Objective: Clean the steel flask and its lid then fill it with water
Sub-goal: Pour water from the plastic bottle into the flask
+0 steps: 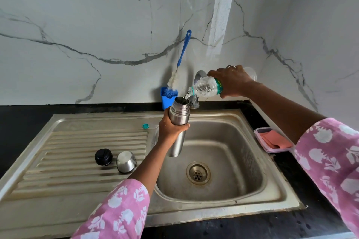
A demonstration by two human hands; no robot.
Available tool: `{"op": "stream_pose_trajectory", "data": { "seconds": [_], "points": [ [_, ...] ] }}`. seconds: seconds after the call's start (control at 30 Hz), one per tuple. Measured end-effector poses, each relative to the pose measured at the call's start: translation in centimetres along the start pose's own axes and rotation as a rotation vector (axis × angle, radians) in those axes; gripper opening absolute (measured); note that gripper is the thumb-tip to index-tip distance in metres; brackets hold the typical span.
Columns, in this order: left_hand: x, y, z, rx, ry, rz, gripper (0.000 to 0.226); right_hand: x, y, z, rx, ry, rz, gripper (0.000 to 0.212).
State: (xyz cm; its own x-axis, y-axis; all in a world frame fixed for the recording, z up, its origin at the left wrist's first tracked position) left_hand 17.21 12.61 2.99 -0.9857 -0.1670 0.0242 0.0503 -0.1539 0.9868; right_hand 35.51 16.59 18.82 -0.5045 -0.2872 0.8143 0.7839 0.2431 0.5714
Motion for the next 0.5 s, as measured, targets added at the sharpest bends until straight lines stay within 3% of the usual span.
{"op": "stream_pose_trajectory", "data": {
  "seconds": [0.5],
  "points": [
    [0.5, -0.3, 0.3, 0.001, 0.021, 0.008, 0.072, 1.1, -0.6, 0.2, 0.025, 0.019, -0.043, 0.073]
  ]
}}
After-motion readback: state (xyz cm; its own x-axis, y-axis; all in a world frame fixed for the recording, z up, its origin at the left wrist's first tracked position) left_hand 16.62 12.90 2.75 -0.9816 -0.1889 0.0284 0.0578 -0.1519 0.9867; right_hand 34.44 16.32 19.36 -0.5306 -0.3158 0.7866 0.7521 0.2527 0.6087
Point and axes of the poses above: each hand's wrist, its own z-axis towards the middle knuckle, its own x-axis out of the back of the hand, y = z × x, the point moved 8 cm from there along z, towards the middle knuckle, and after that the axes turned 13 degrees about -z, right-handed, at the moved point
